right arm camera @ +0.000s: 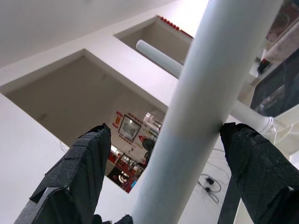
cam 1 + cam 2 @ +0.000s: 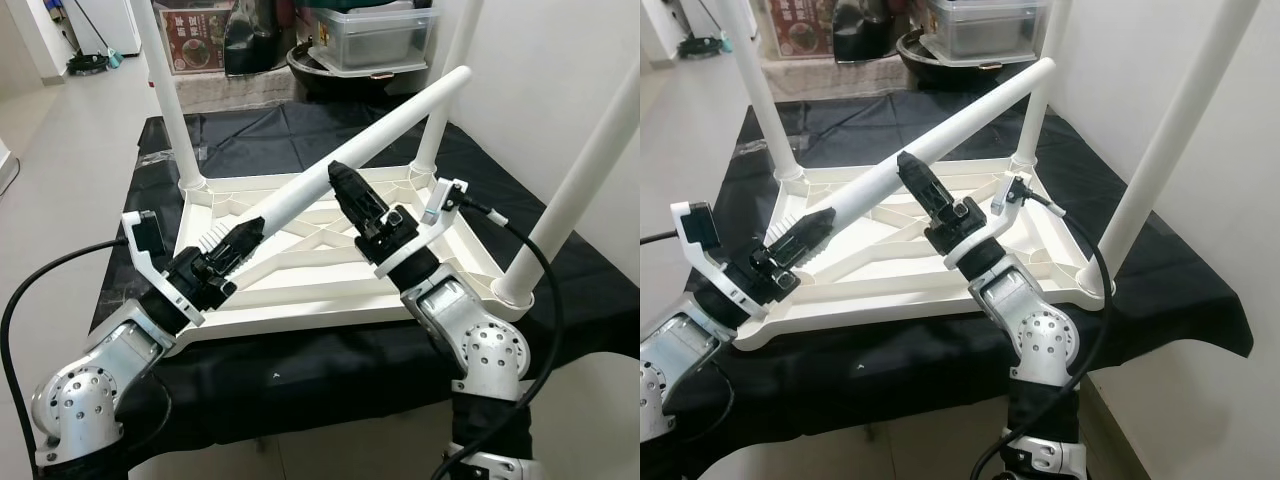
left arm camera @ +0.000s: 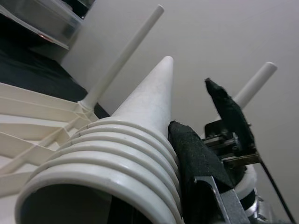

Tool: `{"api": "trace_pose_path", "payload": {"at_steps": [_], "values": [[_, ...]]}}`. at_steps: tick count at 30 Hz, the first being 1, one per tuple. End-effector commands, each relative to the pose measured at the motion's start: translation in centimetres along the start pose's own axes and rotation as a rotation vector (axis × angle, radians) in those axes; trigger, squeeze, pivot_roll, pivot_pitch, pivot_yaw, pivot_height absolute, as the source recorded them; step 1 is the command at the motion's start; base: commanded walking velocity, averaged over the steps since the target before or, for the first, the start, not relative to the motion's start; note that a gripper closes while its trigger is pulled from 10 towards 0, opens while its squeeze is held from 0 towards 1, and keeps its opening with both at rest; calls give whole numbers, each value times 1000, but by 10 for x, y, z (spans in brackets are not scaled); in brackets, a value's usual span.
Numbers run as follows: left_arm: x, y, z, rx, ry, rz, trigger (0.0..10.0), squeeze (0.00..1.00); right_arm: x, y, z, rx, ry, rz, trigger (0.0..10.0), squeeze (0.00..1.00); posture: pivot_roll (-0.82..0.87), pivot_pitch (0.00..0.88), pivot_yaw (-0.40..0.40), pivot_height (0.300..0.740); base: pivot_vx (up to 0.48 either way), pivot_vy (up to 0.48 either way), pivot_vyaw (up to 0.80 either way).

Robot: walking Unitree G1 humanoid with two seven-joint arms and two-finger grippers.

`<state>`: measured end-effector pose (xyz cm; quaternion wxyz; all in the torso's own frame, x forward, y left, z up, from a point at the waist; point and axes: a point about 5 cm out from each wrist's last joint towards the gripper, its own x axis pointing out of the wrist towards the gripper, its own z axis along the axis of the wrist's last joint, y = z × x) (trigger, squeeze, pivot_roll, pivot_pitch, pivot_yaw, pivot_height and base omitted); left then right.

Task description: Building children table

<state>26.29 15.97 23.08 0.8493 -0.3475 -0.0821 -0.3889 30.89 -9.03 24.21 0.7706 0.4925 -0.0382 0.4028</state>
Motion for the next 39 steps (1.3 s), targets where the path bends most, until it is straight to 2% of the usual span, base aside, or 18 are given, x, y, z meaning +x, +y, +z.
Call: {"api": "trace_pose_path", "payload": {"at_steps": [1,13,18,39], "values": [[0,-4,-6,-24,27,-28,10000,0,2,6,-5,25,24,38,10000,0,102,91,-51,740,0,0,0],[3,-13,-20,-70,70,-65,10000,0,0,-1,-11,28,52,-10,10000,0,101,94,-50,740,0,0,0],[0,-19,-33,-106,103,-77,10000,0,3,-3,-10,22,41,-25,10000,0,101,92,-45,740,0,0,0],[0,-22,-42,-123,115,-76,10000,0,2,-7,-17,2,54,-59,10000,0,99,85,-45,740,0,0,0]]}}
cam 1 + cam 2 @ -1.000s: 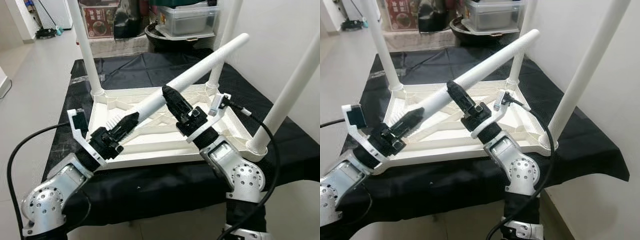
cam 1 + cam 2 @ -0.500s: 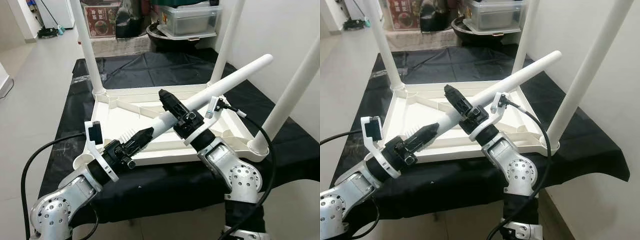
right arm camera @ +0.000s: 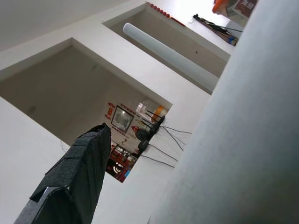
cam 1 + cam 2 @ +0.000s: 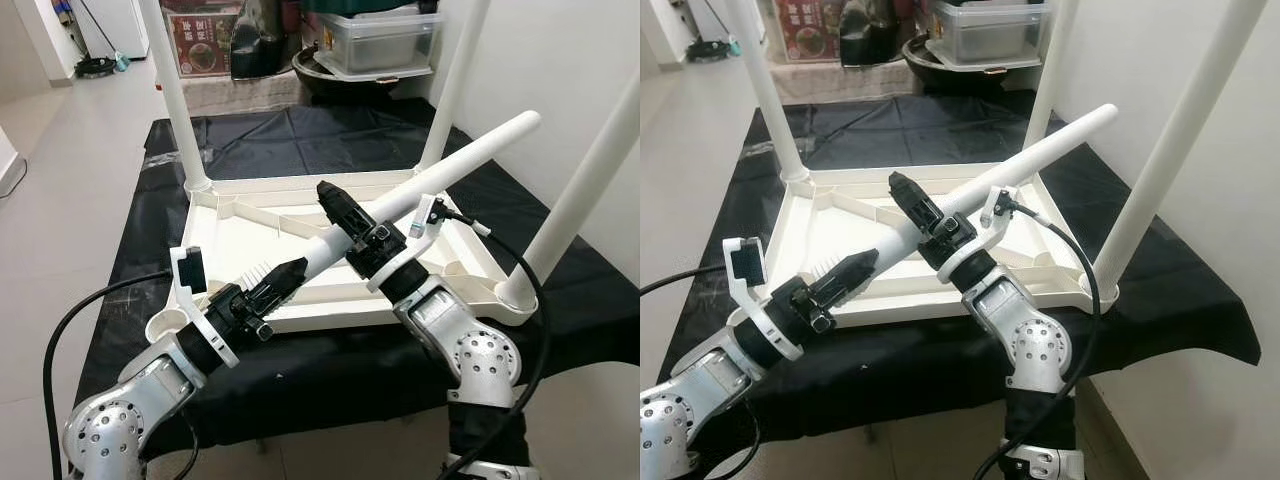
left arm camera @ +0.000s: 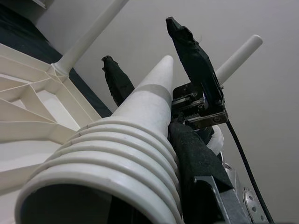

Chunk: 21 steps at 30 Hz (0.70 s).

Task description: Building children table

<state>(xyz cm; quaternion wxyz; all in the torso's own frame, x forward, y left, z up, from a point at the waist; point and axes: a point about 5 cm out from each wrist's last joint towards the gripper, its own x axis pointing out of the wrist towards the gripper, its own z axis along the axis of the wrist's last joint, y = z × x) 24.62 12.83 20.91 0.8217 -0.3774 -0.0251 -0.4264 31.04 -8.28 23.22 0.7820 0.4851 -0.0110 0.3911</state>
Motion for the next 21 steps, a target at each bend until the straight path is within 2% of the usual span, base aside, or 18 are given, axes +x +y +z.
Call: {"api": "trace_pose_path", "payload": {"at_steps": [1,7,8,21], "values": [[2,-6,-4,-2,22,-34,10000,0,1,0,-7,2,18,-5,10000,0,99,85,-45,740,0,0,0],[2,-6,-4,-2,23,-35,10000,0,1,1,-8,2,21,1,9843,0,98,80,-43,740,0,0,0],[2,-6,-4,-1,25,-35,10000,0,2,2,-8,4,19,6,0,0,97,78,-42,740,0,0,0],[0,-2,-6,-1,32,-19,10000,0,2,2,-7,-12,13,5,0,0,96,71,-41,740,0,0,0]]}}
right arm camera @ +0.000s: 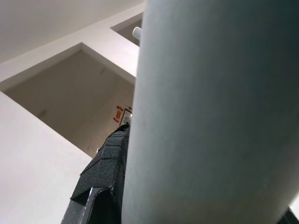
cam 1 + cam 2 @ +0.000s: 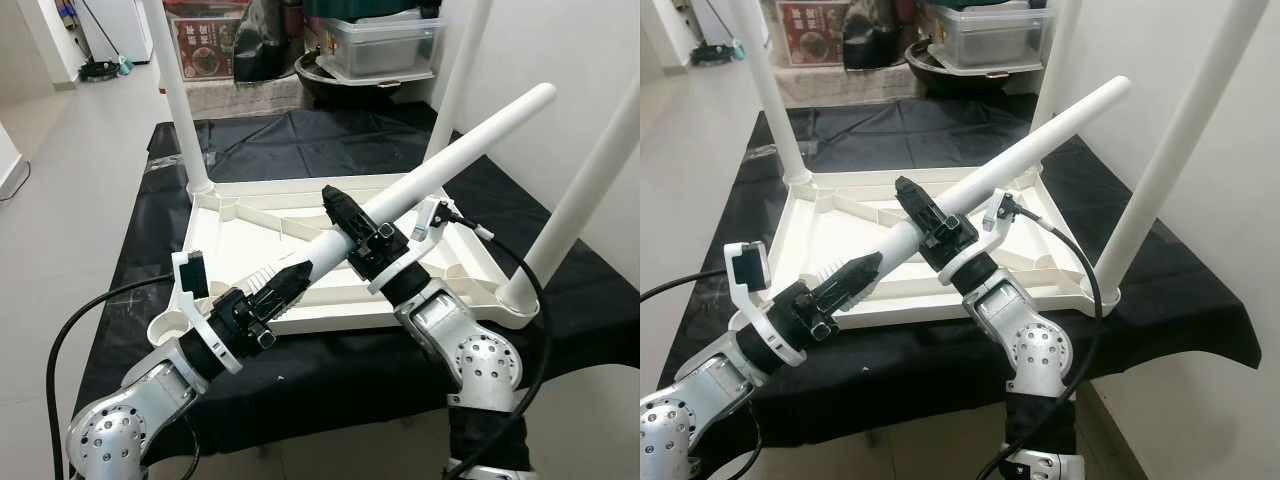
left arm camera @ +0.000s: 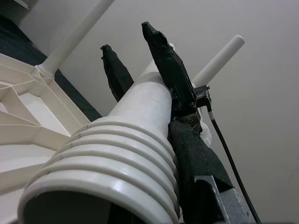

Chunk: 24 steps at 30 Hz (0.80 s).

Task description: Building children table

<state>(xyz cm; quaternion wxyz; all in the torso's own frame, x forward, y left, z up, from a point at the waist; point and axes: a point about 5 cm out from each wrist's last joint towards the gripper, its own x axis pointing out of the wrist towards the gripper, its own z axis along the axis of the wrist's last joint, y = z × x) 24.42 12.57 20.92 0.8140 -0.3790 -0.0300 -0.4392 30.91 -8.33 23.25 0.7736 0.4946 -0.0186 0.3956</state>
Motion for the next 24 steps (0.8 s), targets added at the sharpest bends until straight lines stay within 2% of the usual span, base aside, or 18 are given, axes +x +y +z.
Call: {"api": "trace_pose_path", "payload": {"at_steps": [1,10,11,21,24], "values": [[-1,0,-4,4,32,12,10000,0,3,1,-7,-29,29,-16,0,0,96,71,-41,740,0,0,0],[-6,10,-9,-44,75,71,10000,0,3,1,-5,-32,19,-19,0,0,95,74,-41,740,0,0,0],[-7,10,-8,-57,71,70,10000,1000,3,1,-4,-34,17,-19,0,0,97,77,-43,740,0,0,0],[-11,11,-7,-69,75,58,10000,1000,5,1,0,-41,3,-17,0,0,101,77,-40,740,0,0,0],[-14,16,-10,-56,89,94,10000,1000,8,3,6,-53,-16,-7,0,0,101,74,-39,740,0,0,0]]}}
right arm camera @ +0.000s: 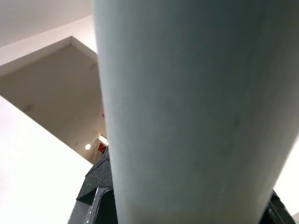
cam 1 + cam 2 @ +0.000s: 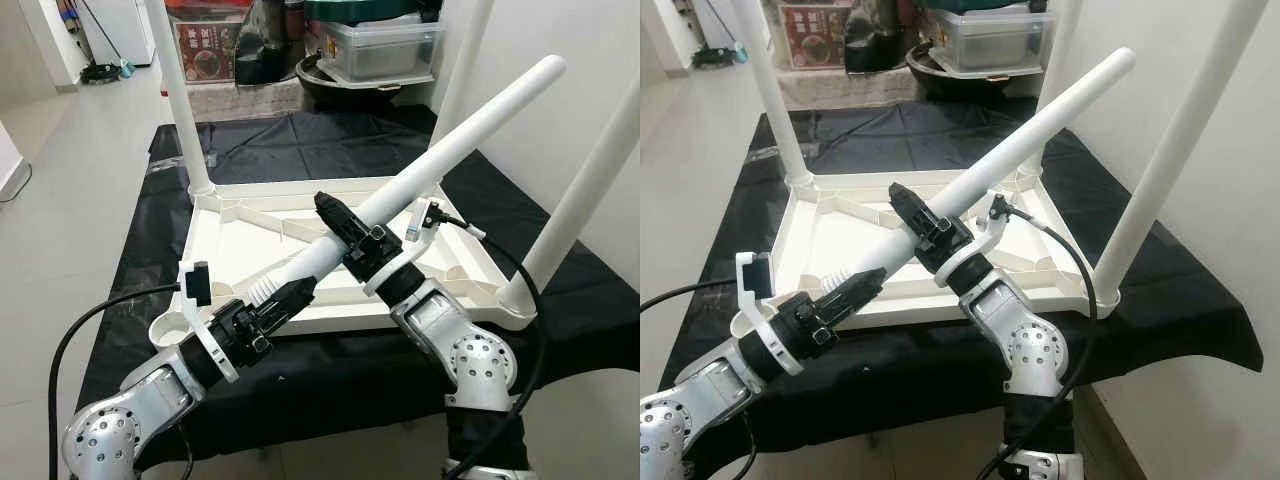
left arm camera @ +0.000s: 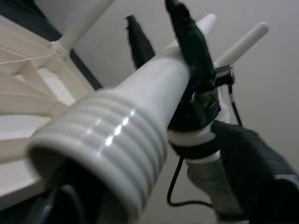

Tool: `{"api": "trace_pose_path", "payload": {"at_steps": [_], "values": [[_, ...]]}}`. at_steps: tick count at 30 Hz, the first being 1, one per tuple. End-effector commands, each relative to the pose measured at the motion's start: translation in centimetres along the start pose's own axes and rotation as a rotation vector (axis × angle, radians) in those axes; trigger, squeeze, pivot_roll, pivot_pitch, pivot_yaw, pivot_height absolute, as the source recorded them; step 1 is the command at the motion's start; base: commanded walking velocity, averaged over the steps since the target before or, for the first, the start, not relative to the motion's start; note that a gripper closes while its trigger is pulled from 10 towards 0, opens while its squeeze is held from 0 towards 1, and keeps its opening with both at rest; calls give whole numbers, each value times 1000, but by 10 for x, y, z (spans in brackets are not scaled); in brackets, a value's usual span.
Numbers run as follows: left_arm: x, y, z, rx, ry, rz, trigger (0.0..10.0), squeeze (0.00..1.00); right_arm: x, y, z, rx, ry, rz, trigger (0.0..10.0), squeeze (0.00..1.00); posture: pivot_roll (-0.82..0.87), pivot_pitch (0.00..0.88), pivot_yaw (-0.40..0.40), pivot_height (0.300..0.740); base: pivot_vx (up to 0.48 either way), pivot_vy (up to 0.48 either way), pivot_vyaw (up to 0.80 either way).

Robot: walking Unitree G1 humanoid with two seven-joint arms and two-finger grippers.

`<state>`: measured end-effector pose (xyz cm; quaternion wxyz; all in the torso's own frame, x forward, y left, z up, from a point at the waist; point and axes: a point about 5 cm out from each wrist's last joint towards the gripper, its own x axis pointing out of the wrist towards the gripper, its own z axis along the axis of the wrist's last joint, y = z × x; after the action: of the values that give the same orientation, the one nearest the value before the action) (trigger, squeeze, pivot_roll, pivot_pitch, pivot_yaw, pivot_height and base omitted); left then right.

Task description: Building children table

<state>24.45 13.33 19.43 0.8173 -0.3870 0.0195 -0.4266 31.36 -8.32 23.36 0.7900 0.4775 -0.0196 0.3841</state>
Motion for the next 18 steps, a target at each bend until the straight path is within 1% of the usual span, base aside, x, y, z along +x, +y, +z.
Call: {"api": "trace_pose_path", "payload": {"at_steps": [1,2,4,7,8,9,10,11,12,13,14,15,16,17,18], "values": [[-5,7,-6,7,37,56,10000,0,6,7,10,-23,-32,30,0,0,103,75,-40,740,0,0,0],[-5,7,-6,7,37,56,10000,0,6,7,10,-23,-32,30,0,0,103,75,-40,740,0,0,0],[-11,13,-15,10,79,98,10000,0,12,13,26,-75,-74,44,0,0,102,73,-37,740,0,0,0],[-13,14,-18,7,96,110,10000,0,15,15,32,-97,-88,46,0,0,102,73,-37,740,0,0,0],[-17,17,-23,-1,112,129,10000,0,17,16,38,-133,-109,28,4275,0,101,71,-39,740,0,0,0],[-19,19,-27,-9,121,143,10000,0,19,16,44,-178,-124,7,4275,0,101,70,-39,740,0,0,0],[-19,19,-27,-9,121,143,10000,0,19,16,44,-178,-124,7,4275,0,101,70,-39,740,0,0,0],[-21,20,-33,-8,130,176,10000,0,23,11,50,-348,-116,-97,10000,0,101,70,-40,740,0,0,0],[-20,21,-35,20,132,203,10000,0,23,8,50,-463,-108,-148,10000,0,102,69,-41,740,0,0,0],[-20,21,-35,20,132,203,10000,0,23,8,50,-463,-108,-148,10000,0,102,69,-41,740,0,0,0],[-19,21,-36,41,132,222,10000,0,22,6,50,-537,-103,-175,10000,0,102,69,-41,740,0,0,0],[-19,21,-36,41,132,222,10000,0,22,6,50,-537,-103,-175,10000,0,102,69,-41,740,0,0,0],[-16,21,-36,91,123,247,10000,0,20,4,47,-629,-86,-199,10000,0,100,68,-42,740,0,0,0],[-14,21,-36,127,115,262,10000,0,19,2,45,-686,-74,-211,10000,0,100,68,-42,740,0,0,0],[-12,22,-34,186,90,303,10000,0,15,1,41,-771,-53,-216,10000,0,98,69,-42,740,0,0,0]]}}
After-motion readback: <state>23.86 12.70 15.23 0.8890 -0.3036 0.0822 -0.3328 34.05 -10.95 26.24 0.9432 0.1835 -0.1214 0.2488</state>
